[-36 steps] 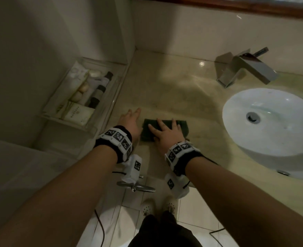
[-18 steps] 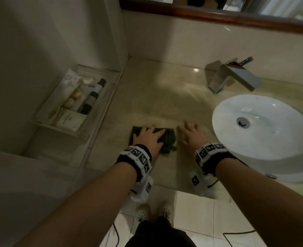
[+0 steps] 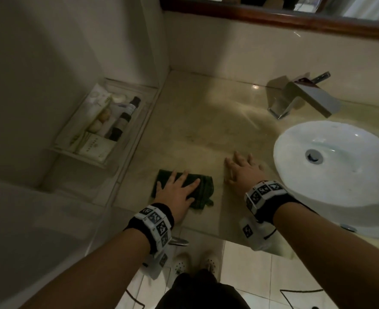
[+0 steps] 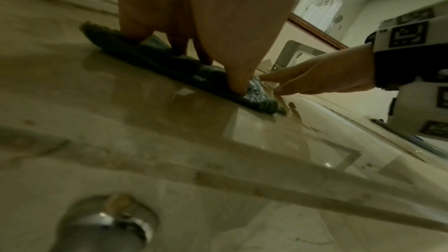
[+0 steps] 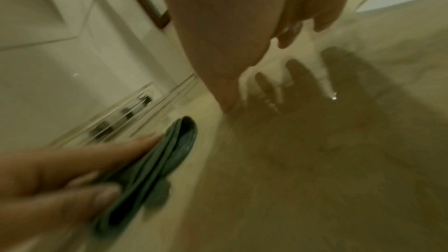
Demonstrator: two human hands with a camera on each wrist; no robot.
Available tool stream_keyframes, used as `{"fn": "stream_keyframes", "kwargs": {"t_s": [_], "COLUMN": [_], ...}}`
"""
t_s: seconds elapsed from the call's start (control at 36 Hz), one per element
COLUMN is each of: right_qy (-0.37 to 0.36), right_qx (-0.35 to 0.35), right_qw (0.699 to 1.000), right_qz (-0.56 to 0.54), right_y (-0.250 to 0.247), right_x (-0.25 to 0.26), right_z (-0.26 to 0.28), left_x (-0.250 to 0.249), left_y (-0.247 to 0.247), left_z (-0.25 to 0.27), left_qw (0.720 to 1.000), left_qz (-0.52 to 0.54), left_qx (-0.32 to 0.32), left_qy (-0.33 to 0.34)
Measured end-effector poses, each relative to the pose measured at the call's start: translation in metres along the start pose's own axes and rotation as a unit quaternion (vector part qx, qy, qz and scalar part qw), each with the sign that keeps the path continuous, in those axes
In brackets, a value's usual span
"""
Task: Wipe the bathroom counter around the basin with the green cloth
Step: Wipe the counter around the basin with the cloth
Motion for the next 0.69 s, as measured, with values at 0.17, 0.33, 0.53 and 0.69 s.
{"fn": "stream_keyframes", "kwargs": {"t_s": [0.17, 0.33, 0.53, 0.69], "right_qy": [-0.041, -0.035, -0.038, -0.038], "right_qx": [0.016, 0.013, 0.018, 0.028], "right_qw": [0.999, 0.999, 0.999, 0.999], "right_qz": [0.017, 0.025, 0.023, 0.022], "right_y": [0.013, 0.016, 0.013, 0.011], "right_x": [0.024, 0.021, 0.022, 0.023], "right_z": [0.0, -0.007, -0.002, -0.001], "left_x": [0.021, 0.05, 0.056, 0.046], "left_y": [-0.012, -0.036, -0.042, -0.016], "left_z": [-0.007, -0.031, -0.039, -0.012], "left_qw": [1.0, 0.998, 0.998, 0.997], "left_qz": [0.013, 0.032, 0.013, 0.028], "left_qx": [0.003, -0.041, -0.053, -0.066], "left_qy": [-0.013, -0.034, -0.042, -0.043]}}
Point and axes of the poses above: each hand's wrist, its own z-axis away from the middle knuckle, its own y-axis out of the palm, x = y × z, the point moved 3 cm from there along -z, towards the middle knuckle, and after that the axes turned 7 degrees about y, right-handed, at the moved point
